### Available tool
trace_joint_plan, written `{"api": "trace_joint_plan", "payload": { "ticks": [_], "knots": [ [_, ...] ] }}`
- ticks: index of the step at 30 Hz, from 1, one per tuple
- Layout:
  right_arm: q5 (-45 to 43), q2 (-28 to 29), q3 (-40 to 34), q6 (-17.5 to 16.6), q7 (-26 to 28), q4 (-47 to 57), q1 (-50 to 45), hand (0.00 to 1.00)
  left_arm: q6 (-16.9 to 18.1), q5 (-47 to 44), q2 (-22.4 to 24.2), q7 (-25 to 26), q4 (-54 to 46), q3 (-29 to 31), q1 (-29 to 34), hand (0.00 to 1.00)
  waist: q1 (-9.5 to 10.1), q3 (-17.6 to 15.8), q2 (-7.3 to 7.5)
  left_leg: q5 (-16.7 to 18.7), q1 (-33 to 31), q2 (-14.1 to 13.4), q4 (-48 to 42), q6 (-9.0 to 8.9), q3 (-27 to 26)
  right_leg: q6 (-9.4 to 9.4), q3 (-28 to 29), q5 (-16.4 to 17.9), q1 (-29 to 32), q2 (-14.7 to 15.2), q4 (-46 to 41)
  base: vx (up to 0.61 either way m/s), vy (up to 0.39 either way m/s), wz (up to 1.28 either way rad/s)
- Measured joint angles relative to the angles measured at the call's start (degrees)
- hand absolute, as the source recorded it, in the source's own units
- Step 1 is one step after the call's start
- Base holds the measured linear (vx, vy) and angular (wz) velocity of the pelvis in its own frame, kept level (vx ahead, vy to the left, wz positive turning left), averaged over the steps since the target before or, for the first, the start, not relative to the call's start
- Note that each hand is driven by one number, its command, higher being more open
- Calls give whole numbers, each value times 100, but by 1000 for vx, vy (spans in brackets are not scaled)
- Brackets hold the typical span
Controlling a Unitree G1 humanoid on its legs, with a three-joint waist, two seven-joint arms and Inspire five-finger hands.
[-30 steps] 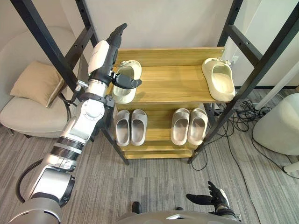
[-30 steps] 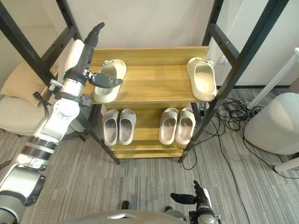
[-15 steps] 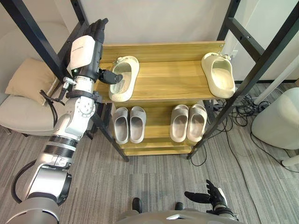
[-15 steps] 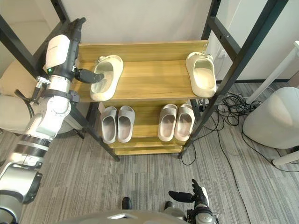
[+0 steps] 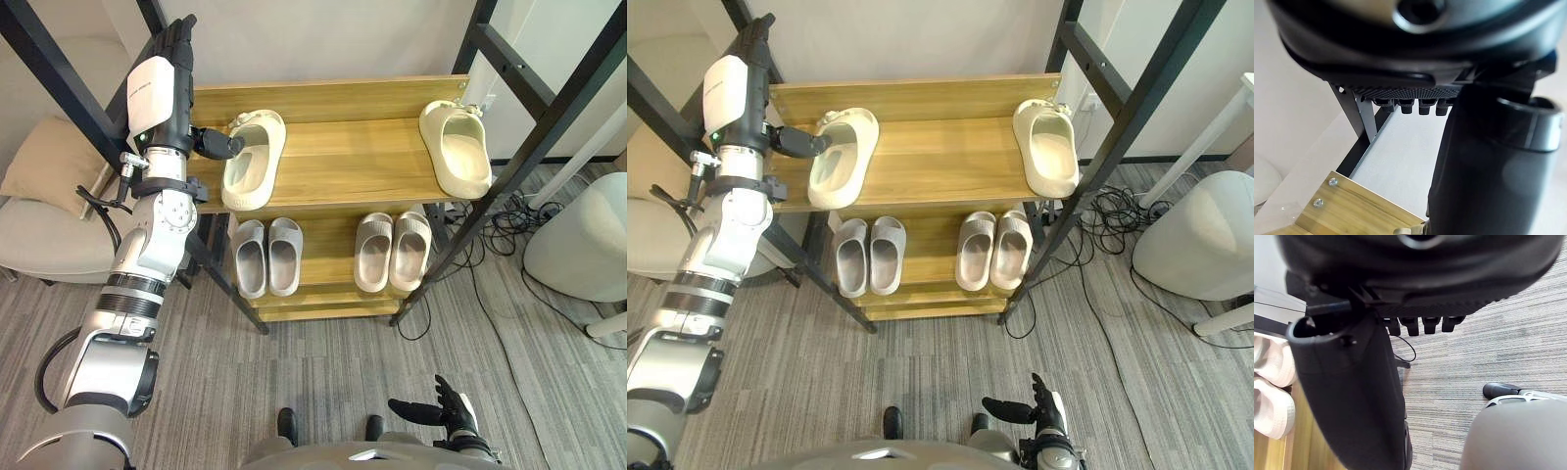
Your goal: Organize the slippers on the shoe rack
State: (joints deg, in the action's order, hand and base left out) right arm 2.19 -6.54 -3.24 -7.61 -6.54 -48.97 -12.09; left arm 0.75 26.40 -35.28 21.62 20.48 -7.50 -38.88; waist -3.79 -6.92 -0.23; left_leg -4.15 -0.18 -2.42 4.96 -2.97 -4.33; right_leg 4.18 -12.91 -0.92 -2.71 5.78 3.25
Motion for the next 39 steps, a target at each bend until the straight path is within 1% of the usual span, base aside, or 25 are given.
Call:
{"api": "trace_joint_plan", "payload": {
  "ticks": [6, 7, 14, 19, 23, 26, 30, 39],
  "knots": [
    [1, 11, -3, -1, -22, 70, -1, 100, -5, -119, 89, 48, 242, 2, -55, 100, -19, -49, 1, 0, -32, 0, 0, 0, -66, 1, 61, -31, 63, 2, 10, -10, 8, -6],
    [0, 15, -3, -6, -32, 95, -4, 100, -7, -128, 100, 48, 281, 1, -55, 0, -28, -70, 3, 0, -41, -1, 0, 0, -85, -1, 77, -41, 82, 2, 13, -30, 15, -8],
    [0, 17, -13, -6, -46, 97, -12, 100, -6, -217, 132, 61, 421, 0, -98, 0, -35, -80, 3, 0, -99, -1, 0, 0, -172, 1, 181, -85, 187, 7, 13, -24, 14, -8],
    [0, 17, -13, -11, -108, 150, -10, 100, -8, -227, 148, 60, 696, -6, -272, 0, -38, -166, -7, 0, -117, -11, 0, 1, -284, -3, 289, -131, 265, 4, 16, -28, 11, -11],
    [0, 32, -16, -11, -124, 161, -10, 100, -7, -347, 153, 59, 699, -7, -273, 0, -120, -175, -9, 1, -121, -9, 0, 2, -316, -6, 339, -142, 290, 3, 22, -6, 7, -6],
    [0, 34, -18, -11, -125, 166, -10, 100, -4, -349, 165, 59, 698, -7, -274, 0, -133, -178, -16, 1, -112, -10, 0, 2, -316, -12, 346, -147, 283, 1, 25, 0, 0, 0],
    [0, 25, -31, -11, -125, 185, -14, 100, -3, -470, 171, 60, 699, -7, -290, 0, -124, -192, -40, 0, -88, -6, 0, 3, -310, -17, 341, -152, 257, 6, 24, 0, 0, 0],
    [0, -10, -30, -10, -125, 205, -22, 100, -2, -605, 430, 52, 697, -12, -282, 0, -129, -239, -120, -6, -42, -1, 0, 12, -280, -20, 320, -167, 199, 10, 23, 0, 0, 0]
  ]
}}
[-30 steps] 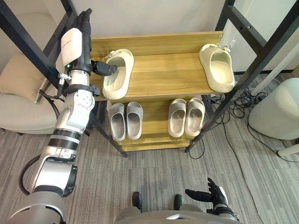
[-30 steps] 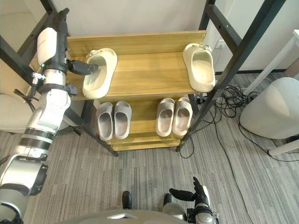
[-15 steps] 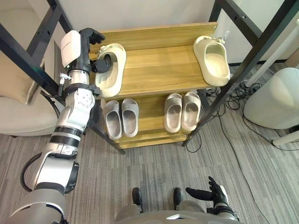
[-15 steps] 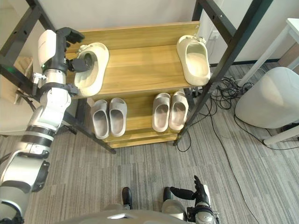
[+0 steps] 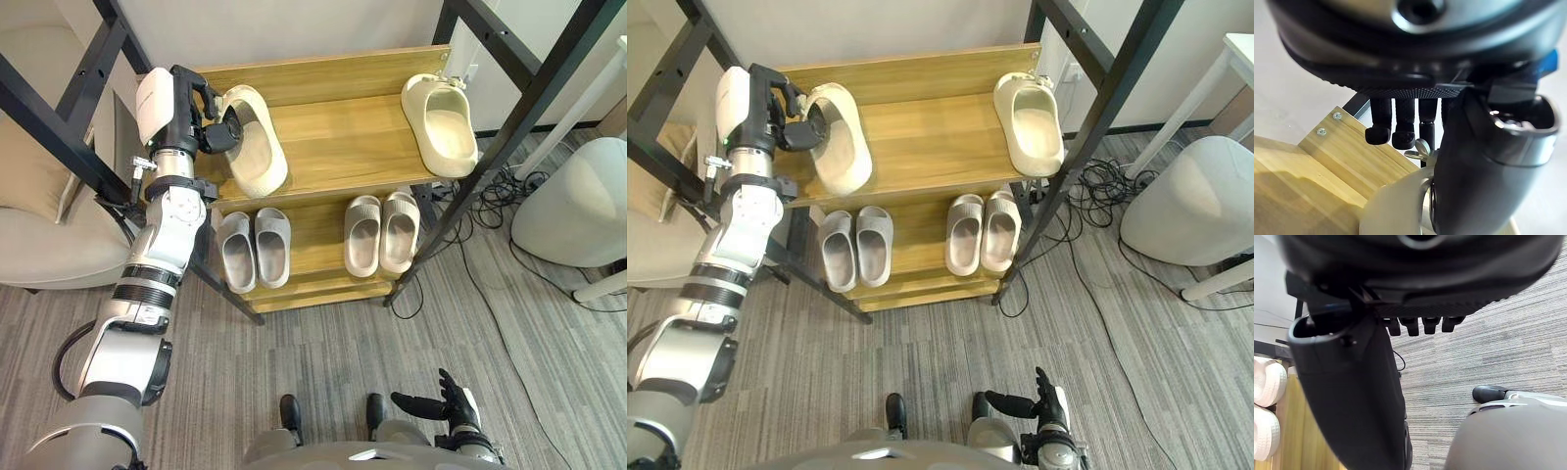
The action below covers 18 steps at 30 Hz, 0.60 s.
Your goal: Organize the slippers on the shoe rack
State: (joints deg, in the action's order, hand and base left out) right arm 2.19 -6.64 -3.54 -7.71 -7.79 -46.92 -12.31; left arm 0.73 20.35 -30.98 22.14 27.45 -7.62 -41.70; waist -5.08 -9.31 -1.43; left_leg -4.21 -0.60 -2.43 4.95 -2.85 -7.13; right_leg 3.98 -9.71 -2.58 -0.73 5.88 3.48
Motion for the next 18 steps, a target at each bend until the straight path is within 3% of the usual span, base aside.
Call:
{"api": "trace_joint_plan", "payload": {
  "ticks": [9, 18],
  "knots": [
    [-3, -54, 0, -4, -20, 25, -10, 100, 2, -9, 228, 83, -71, -349, -9, 0, -70, -54, -106, -1, 5, 12, 0, 2, 22, -10, -28, 10, -11, 13, -5, -1, 0, 1],
    [-12, -93, -43, -27, -59, 204, -73, 100, 6, -18, 508, 134, -99, -510, -397, 0, -339, -124, -243, 47, -54, -18, 0, 23, -293, 27, 307, -39, 233, -5, -31, -1, 3, -19]
  ]
}}
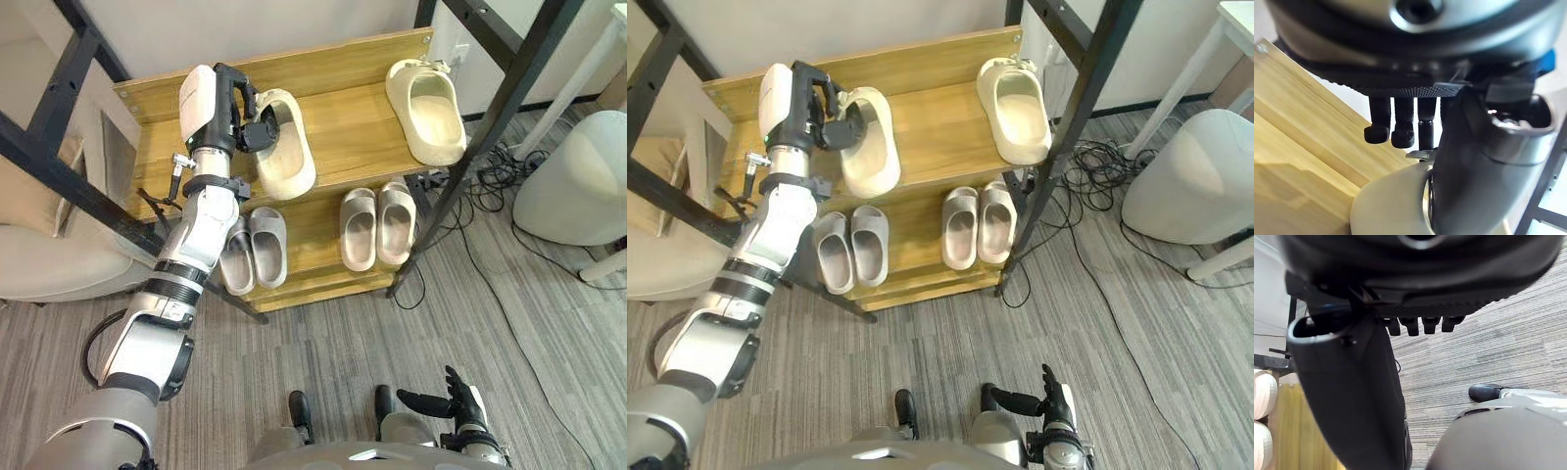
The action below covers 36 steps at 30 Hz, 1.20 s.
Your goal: Organize the slippers on the shoe rack
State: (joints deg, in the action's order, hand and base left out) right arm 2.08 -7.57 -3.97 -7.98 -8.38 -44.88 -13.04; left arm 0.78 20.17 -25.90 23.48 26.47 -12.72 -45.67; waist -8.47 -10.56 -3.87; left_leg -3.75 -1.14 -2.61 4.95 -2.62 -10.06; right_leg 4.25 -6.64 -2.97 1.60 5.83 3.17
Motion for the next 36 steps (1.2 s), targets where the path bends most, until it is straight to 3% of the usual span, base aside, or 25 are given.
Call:
{"api": "trace_joint_plan", "payload": {
  "ticks": [3, 10, 25, 26, 36],
  "knots": [
    [-1, 9, -45, 1, -28, 20, -44, 100, 0, -59, 139, 0, 0, -28, -168, 0, -132, -17, -27, 30, 0, 14, 0, 17, -88, 15, 113, -18, 52, 11, 7, 15, 14, -21],
    [-1, 29, -108, -6, -45, 101, -43, 100, 0, -166, 172, 2, 32, -141, -561, 0, -231, -48, -70, 76, -22, 5, -1, 22, -298, 24, 517, -83, 258, -2, 3, 8, 4, -28],
    [-219, 46, -108, -137, -97, 171, -38, 100, -5, -149, 71, 245, 562, 144, -945, 0, -264, -223, -59, 109, -185, 15, -1, 64, -497, 47, 801, -303, 537, -18, 92, -19, 12, -10],
    [-219, 45, -107, -141, -97, 167, -37, 100, 3, -148, 65, 255, 581, 145, -945, 100, -265, -223, -59, 109, -184, 14, -1, 63, -495, 46, 798, -304, 534, -20, 92, 5, 4, 3],
    [-225, -51, 59, -186, -95, 134, -34, 100, -15, -146, 63, 294, 817, 190, -928, 100, -230, -237, -85, 33, -180, 15, 0, 56, -261, 15, 529, -295, 413, -4, 105, -11, 4, 12]
  ]
}}
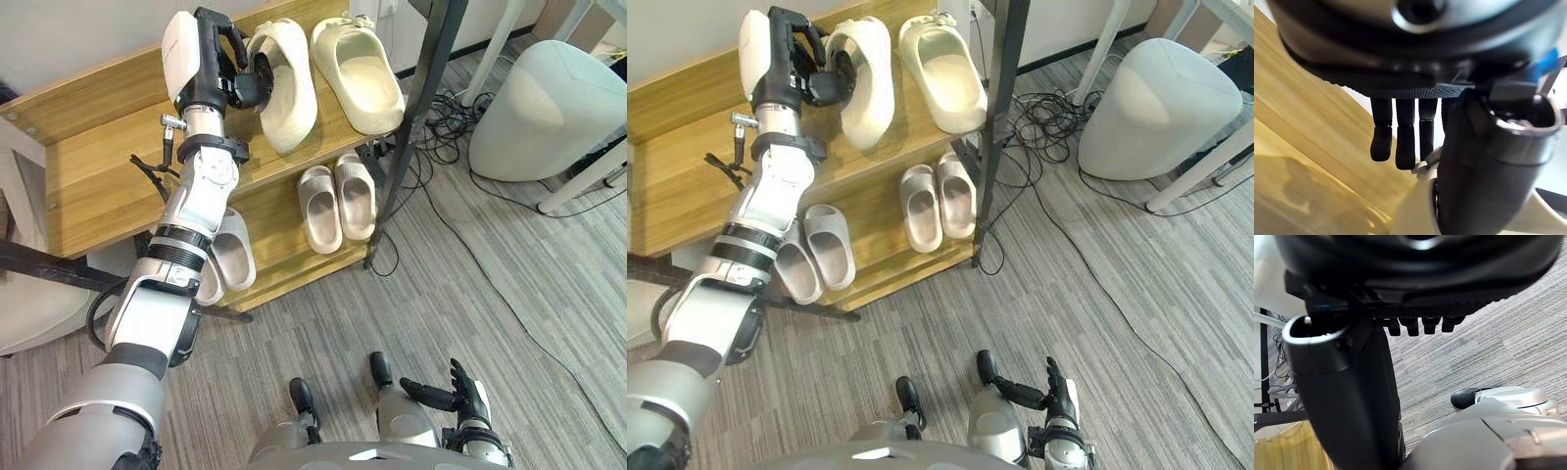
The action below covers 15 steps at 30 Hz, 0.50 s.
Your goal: Organize the slippers on the shoe rack
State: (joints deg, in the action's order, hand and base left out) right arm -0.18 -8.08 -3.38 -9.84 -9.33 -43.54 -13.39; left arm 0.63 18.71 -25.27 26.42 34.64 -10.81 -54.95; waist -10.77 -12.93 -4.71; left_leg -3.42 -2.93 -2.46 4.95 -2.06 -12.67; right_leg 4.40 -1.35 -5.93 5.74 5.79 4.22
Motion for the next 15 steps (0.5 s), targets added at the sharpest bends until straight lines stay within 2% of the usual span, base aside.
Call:
{"api": "trace_joint_plan", "payload": {
  "ticks": [15],
  "knots": [
    [8, -52, 59, -1, -3, -6, 6, 100, 22, -125, 278, 9, -338, -3, 210, 100, 52, -8, -15, -24, 4, 12, 0, 10, 169, -2, -190, 0, -139, 19, 53, 1, 3, 6]
  ]
}}
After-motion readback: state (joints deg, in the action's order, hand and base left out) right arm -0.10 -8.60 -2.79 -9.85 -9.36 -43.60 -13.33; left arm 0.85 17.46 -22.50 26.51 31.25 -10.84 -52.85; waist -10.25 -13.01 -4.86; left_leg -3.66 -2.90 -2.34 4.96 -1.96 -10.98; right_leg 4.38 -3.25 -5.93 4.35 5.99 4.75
